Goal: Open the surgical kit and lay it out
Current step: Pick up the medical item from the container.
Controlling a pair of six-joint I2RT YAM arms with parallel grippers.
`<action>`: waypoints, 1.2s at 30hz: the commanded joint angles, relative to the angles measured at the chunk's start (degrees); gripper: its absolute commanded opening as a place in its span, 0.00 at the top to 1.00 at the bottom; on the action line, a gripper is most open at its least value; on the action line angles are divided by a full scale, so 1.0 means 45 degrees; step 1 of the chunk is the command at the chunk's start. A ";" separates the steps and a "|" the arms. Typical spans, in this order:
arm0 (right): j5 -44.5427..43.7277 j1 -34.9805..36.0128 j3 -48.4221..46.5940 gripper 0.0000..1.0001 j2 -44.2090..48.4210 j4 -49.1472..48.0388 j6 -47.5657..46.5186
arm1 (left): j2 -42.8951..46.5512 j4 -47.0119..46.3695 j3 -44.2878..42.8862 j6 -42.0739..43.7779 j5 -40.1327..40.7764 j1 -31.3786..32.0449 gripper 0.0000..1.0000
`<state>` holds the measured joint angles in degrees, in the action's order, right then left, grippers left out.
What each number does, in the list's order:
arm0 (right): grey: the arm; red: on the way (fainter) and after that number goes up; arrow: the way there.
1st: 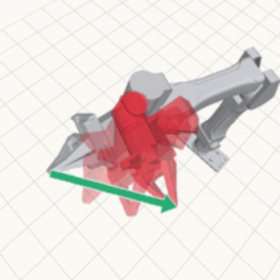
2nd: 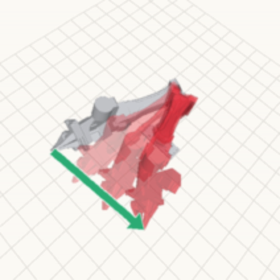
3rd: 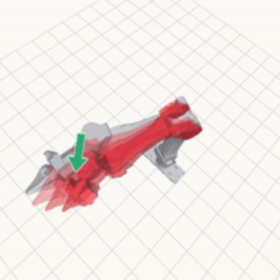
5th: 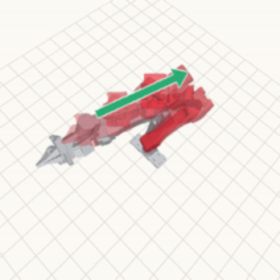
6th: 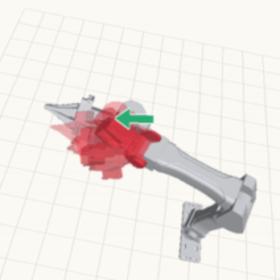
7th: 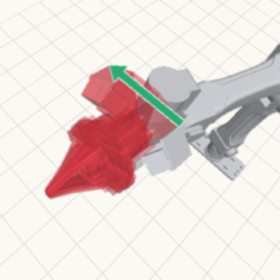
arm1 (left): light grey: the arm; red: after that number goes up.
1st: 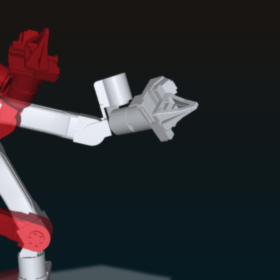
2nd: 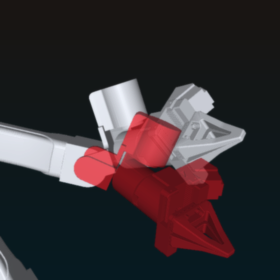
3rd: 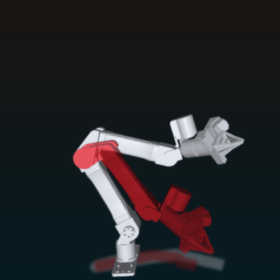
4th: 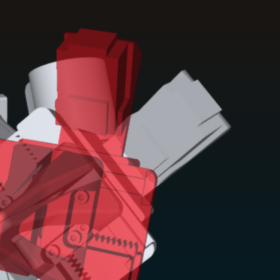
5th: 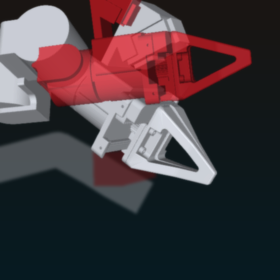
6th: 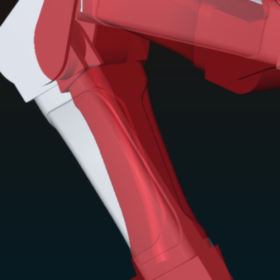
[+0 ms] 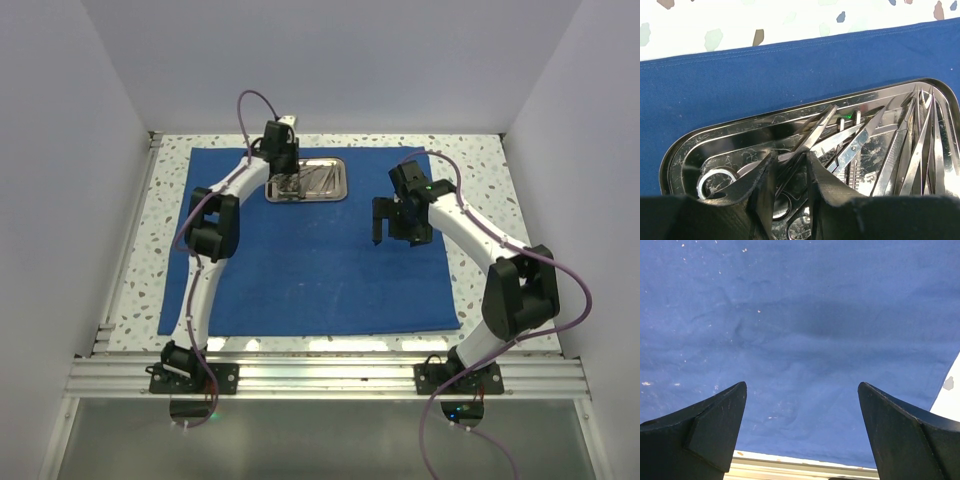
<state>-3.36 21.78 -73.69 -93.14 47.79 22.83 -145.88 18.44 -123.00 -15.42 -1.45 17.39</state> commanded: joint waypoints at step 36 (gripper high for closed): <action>0.1292 -0.0113 0.0087 0.05 0.0679 -0.0952 -0.0054 | 0.3705 0.4810 0.0198 -0.1280 -0.0733 0.0160 1.00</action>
<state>1.10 21.45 -71.35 -92.92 44.10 22.85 -138.39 39.44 -124.53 -20.43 -5.52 18.61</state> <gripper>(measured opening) 0.949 0.035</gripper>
